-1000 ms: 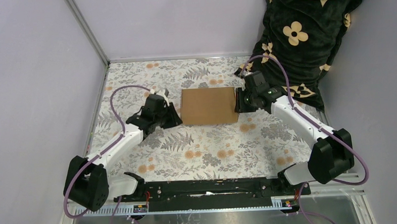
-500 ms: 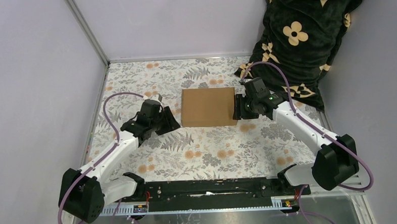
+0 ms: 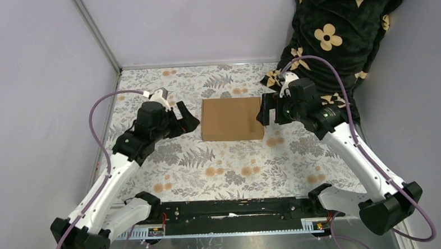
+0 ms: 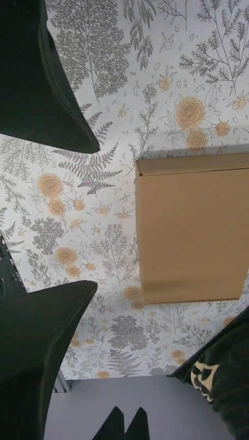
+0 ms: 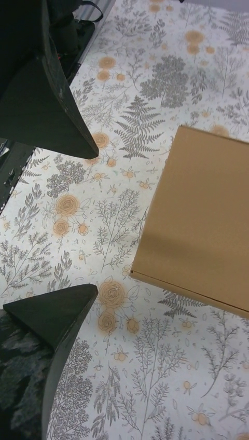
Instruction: Fold the paper box
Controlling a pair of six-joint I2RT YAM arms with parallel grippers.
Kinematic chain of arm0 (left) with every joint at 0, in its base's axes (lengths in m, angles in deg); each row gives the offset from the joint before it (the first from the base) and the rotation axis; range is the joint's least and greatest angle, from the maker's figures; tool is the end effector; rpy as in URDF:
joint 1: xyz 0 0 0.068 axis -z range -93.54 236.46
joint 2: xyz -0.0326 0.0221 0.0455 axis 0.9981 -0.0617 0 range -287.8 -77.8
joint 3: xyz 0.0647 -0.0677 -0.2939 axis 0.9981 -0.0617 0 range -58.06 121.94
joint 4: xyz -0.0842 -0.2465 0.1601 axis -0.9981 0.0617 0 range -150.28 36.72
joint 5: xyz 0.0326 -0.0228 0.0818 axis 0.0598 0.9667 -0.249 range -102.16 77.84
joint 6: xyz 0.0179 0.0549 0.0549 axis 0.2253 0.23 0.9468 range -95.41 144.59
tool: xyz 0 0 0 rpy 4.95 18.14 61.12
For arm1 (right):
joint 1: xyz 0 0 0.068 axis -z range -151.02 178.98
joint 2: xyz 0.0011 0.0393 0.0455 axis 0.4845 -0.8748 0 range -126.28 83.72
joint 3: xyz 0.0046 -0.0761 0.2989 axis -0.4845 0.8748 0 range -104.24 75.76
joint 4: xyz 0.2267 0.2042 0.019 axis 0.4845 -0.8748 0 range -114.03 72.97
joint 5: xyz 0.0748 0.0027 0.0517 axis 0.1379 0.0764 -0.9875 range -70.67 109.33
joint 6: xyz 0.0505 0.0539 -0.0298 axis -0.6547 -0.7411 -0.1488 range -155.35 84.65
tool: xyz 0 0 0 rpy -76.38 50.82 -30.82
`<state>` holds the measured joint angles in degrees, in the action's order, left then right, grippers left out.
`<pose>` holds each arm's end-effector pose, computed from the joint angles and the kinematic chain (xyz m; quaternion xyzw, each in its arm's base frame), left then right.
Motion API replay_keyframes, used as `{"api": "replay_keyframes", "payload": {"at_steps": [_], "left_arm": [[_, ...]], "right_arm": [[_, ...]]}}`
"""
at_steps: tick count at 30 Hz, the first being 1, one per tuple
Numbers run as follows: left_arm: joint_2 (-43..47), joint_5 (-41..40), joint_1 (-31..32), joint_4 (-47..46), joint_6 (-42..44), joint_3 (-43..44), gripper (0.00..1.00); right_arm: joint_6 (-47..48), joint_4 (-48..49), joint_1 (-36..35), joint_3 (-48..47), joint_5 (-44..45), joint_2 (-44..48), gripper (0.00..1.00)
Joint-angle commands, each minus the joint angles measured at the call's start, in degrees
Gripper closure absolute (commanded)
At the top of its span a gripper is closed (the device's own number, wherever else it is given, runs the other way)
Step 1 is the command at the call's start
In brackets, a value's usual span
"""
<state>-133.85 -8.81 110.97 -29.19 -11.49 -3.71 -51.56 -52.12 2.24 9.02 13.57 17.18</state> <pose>0.2399 -0.1137 0.3371 -0.0745 0.8745 -0.2636 0.4003 0.2725 0.1450 0.3690 -0.1045 0.8796 0.2106 0.4136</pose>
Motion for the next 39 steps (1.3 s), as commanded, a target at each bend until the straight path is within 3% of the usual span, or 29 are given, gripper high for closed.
{"api": "replay_keyframes", "payload": {"at_steps": [1,10,17,21,25,28,33,39], "left_arm": [[4.9,2.4,0.9,3.4,-0.3,0.0,0.01],[18.6,0.9,2.3,5.5,-4.8,-6.5,0.01],[15.7,-8.3,2.3,-1.1,-3.1,-7.2,0.01],[9.6,-11.8,-0.4,-6.4,0.4,-7.2,0.02],[1.6,-6.1,-10.1,-18.3,-0.6,-12.4,0.01],[-3.6,-12.8,-10.8,-22.9,1.0,-12.9,0.02],[-8.0,-21.3,-13.3,-29.9,3.7,-14.9,0.01],[-11.7,-14.9,-19.3,-40.2,11.4,-18.6,0.02]], "right_arm": [[2.7,-4.0,-0.5,-2.8,-2.3,3.2,0.0],[0.6,-0.7,-0.5,11.2,-3.1,13.4,0.0],[1.1,10.9,0.2,15.3,1.6,13.7,0.0],[1.5,17.0,9.7,14.3,-0.2,8.8,0.0],[-2.6,27.5,24.1,17.0,-6.6,5.8,0.0],[-2.6,34.0,28.6,20.7,-0.8,6.2,0.0],[1.3,50.8,29.3,32.1,13.1,8.9,0.0],[5.9,73.9,29.3,47.5,21.9,5.5,0.0]]}}
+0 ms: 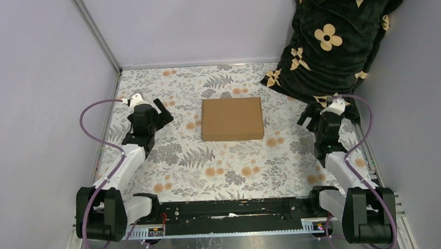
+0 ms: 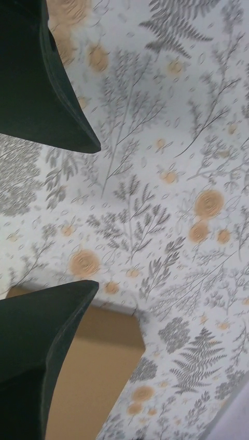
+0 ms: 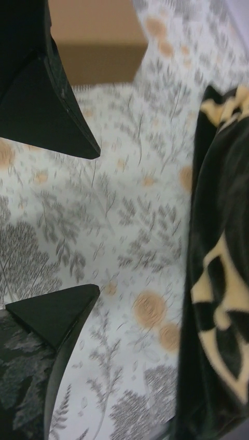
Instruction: Fold the paper box
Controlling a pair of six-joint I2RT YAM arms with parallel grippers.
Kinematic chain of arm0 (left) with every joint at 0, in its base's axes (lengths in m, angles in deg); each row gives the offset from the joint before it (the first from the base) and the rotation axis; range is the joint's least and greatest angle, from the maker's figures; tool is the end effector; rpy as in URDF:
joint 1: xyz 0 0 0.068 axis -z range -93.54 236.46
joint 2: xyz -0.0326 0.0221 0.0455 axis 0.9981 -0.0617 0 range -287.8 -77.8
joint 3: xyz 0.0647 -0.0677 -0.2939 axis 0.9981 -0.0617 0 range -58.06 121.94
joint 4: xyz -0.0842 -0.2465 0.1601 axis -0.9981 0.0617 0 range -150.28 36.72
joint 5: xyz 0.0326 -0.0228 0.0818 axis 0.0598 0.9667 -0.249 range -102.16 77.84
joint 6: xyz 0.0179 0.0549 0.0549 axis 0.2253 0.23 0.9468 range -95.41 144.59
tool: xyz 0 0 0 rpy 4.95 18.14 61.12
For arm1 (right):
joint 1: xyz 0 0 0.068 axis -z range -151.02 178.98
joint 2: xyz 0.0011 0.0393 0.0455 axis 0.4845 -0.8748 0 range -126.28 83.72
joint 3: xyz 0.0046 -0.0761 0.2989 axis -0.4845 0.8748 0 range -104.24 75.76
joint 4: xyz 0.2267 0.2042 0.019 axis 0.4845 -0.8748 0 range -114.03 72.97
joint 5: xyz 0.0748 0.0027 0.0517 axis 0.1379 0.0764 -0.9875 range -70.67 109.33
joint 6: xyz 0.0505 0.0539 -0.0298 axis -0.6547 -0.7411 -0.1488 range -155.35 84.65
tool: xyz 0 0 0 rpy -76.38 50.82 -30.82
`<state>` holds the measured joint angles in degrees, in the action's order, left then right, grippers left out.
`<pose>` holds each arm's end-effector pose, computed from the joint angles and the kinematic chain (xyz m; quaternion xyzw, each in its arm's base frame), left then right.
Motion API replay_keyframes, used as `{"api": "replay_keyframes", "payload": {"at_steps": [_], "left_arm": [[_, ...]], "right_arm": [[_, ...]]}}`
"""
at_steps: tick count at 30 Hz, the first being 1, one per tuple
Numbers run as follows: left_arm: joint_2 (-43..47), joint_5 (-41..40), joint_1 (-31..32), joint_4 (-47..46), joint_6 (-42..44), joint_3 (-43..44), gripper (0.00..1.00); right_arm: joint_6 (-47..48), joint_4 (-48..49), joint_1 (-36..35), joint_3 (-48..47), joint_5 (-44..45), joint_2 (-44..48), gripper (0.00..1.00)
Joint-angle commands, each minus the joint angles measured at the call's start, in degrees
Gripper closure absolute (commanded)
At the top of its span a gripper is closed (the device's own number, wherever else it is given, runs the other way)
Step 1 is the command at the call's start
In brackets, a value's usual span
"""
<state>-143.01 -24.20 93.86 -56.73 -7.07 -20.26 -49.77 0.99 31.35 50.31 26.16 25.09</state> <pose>0.3011 -0.0246 0.2329 -0.2324 0.8352 -0.0778 0.4923 0.2771 -0.0197 0.2237 0.1515 0.7790 0.0166 0.6082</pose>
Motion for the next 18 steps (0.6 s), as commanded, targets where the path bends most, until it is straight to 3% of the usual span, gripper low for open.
{"api": "replay_keyframes", "payload": {"at_steps": [1,6,9,11,18], "left_arm": [[-3.3,2.9,-2.5,-15.5,9.1,-2.7,0.02],[-7.6,5.5,-3.6,-29.0,16.9,-8.7,0.01],[-11.4,9.6,-6.0,-31.6,19.4,-7.8,0.02],[-12.7,13.2,-7.2,-35.7,20.3,-8.8,0.01],[-16.5,14.5,-10.1,-45.5,21.3,-13.4,0.02]], "right_arm": [[4.6,23.5,0.2,7.8,10.3,-3.8,0.0],[6.5,35.9,0.2,12.1,9.2,-11.8,0.0],[6.1,42.7,0.1,13.6,8.4,-16.6,0.0],[6.2,48.2,0.2,14.6,8.1,-19.6,0.0],[7.3,57.3,0.1,16.8,4.2,-26.5,0.0]]}}
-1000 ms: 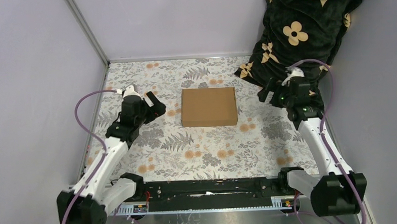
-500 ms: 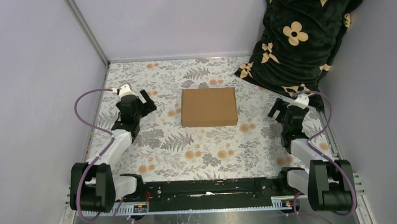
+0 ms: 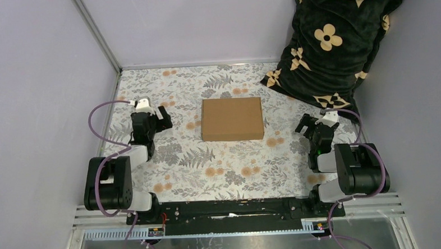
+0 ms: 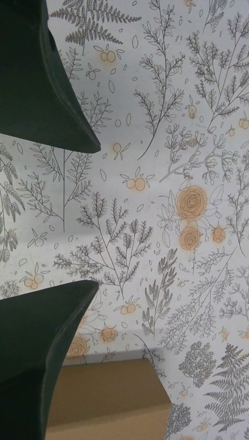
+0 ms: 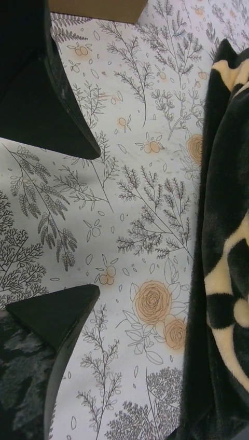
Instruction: Fold the paper box
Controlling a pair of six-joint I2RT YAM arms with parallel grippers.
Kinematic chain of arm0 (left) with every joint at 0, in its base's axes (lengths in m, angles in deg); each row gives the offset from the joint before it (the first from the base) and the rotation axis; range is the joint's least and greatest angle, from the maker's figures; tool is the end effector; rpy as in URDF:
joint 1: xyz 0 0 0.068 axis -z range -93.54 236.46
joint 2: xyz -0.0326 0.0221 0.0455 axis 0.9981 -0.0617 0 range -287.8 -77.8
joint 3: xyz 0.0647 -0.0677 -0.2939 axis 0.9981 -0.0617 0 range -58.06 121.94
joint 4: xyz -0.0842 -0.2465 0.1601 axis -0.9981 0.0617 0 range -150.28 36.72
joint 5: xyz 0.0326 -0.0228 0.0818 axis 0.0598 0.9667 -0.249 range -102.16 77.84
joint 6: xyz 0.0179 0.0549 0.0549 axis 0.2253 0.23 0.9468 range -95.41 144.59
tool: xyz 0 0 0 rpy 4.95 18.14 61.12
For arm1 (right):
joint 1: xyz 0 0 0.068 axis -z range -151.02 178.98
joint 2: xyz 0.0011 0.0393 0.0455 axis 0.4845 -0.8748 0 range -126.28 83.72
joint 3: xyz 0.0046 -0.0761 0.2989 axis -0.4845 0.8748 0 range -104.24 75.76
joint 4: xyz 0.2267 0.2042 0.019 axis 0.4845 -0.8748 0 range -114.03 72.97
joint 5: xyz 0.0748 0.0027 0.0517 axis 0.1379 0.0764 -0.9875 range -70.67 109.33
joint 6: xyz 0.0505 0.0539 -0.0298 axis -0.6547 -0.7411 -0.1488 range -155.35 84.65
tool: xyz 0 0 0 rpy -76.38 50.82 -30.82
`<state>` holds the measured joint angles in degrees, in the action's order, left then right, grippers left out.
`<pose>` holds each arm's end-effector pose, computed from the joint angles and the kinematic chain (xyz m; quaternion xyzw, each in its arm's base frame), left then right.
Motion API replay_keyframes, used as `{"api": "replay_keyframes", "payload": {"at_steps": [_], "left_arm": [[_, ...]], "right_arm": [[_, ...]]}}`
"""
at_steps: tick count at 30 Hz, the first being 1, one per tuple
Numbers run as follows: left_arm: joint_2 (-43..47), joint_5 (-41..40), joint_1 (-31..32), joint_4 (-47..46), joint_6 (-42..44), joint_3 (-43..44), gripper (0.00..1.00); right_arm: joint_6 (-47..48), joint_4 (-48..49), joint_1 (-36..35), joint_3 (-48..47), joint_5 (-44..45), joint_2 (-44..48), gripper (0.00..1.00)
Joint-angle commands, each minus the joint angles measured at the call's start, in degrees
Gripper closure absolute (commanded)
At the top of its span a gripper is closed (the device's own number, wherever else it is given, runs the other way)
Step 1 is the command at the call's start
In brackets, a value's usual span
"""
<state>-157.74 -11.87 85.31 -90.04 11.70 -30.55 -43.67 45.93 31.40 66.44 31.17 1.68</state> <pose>0.3247 0.0062 0.1599 -0.1003 0.8262 -0.0588 0.5512 0.2606 -0.0252 0.1266 0.1373 0.7511 -0.0458 0.6442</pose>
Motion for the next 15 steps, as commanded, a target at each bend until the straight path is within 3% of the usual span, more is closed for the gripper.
{"api": "replay_keyframes", "payload": {"at_steps": [1,9,15], "left_arm": [[-2.3,2.1,-1.8,-15.0,2.4,-4.3,0.02],[-2.4,6.4,-2.5,-15.7,4.0,-4.5,0.02],[3.3,0.9,-2.6,-30.3,3.6,-14.7,0.01]], "right_arm": [[1.4,13.7,0.0,0.7,-1.2,-4.3,0.0],[4.5,20.1,0.0,3.2,-9.6,-5.9,0.0],[5.0,19.5,0.0,2.7,-11.0,-6.1,0.0]]}}
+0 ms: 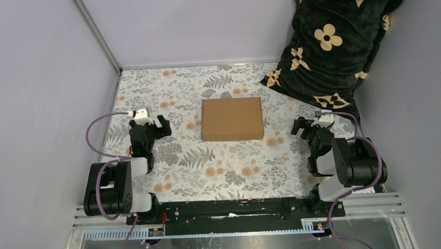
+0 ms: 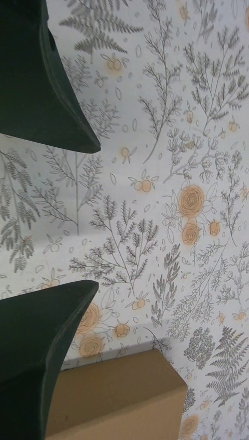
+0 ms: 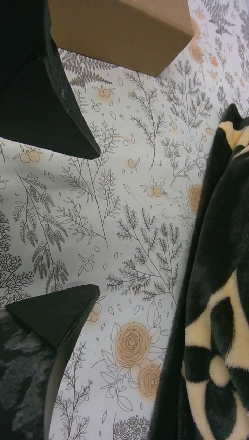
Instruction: Fold the paper box
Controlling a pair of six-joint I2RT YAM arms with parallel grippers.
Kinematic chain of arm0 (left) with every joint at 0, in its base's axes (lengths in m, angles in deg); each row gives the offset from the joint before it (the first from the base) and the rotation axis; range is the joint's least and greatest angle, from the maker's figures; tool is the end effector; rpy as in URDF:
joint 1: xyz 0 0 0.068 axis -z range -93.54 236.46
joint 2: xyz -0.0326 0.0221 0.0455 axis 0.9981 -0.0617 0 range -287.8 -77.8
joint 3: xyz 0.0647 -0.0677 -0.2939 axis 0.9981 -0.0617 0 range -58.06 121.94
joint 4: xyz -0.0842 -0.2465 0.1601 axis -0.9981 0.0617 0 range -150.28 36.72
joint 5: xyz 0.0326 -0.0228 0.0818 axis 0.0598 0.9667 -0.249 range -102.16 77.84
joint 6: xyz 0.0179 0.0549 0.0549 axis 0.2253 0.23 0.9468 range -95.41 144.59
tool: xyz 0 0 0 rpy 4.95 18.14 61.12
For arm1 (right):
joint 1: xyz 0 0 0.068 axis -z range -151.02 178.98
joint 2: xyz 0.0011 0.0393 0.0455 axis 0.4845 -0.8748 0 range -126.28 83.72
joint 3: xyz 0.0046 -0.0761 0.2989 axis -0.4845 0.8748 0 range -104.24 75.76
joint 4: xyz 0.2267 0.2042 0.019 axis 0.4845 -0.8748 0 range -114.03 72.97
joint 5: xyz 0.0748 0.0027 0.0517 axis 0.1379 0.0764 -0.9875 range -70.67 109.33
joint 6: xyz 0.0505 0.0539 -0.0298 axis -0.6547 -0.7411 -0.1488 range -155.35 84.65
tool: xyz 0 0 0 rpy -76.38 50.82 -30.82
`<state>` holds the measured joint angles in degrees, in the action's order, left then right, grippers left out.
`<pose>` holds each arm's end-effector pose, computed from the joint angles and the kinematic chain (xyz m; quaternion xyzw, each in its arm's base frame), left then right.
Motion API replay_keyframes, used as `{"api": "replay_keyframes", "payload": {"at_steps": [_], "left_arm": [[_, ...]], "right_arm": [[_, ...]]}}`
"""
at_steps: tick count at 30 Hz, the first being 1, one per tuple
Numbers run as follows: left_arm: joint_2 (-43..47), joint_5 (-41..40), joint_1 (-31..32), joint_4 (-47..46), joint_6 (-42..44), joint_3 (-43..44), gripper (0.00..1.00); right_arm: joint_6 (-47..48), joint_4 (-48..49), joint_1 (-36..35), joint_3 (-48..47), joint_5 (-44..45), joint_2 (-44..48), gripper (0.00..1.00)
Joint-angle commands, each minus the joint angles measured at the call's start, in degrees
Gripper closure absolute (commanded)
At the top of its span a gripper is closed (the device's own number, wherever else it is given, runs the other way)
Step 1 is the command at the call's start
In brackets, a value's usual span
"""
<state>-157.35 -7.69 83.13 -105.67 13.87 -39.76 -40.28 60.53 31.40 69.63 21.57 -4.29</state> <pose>0.2954 0.0119 0.1433 -0.0742 0.7942 -0.0699 0.5991 0.2520 -0.0134 0.1229 0.0602 0.7308 0.0006 0.6800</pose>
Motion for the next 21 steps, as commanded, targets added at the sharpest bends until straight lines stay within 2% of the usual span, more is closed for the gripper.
{"api": "replay_keyframes", "payload": {"at_steps": [1,4,5,6,7,8,13,17,21], "left_arm": [[2.4,-2.7,-0.4,-19.1,2.3,-7.1,0.02],[-5.7,-3.4,-0.4,-32.9,1.5,-10.3,0.01],[-7.9,-2.0,-0.5,-34.2,2.0,-10.0,0.01],[-6.4,-1.5,-0.4,-28.4,2.6,-8.5,0.01],[-5.9,-1.5,-0.3,-26.6,2.8,-7.3,0.01],[-7.2,-1.3,-0.4,-28.6,2.8,-7.3,0.01],[-6.6,-2.6,0.4,-24.8,3.2,-6.0,0.01],[-6.8,-3.1,0.9,-25.1,3.4,-6.0,0.01],[-6.7,-3.2,1.1,-24.8,3.6,-5.9,0.01]], "right_arm": [[1.4,3.9,0.0,-1.0,-0.7,-0.2,0.0],[0.9,1.2,0.0,-2.4,0.9,-0.1,0.0],[0.9,0.9,0.0,-2.5,1.0,-0.1,0.0],[0.8,0.9,0.0,-2.5,0.9,-0.1,0.0],[0.8,0.9,-0.1,-2.4,0.9,0.0,0.0],[0.9,0.9,-0.1,-2.5,0.8,0.0,0.0],[0.7,-2.7,0.0,-4.5,0.7,-0.1,0.0],[3.3,-10.6,0.0,-8.9,-6.9,-0.4,0.0],[2.1,-12.2,0.0,-10.0,-3.8,-0.7,0.0]]}}
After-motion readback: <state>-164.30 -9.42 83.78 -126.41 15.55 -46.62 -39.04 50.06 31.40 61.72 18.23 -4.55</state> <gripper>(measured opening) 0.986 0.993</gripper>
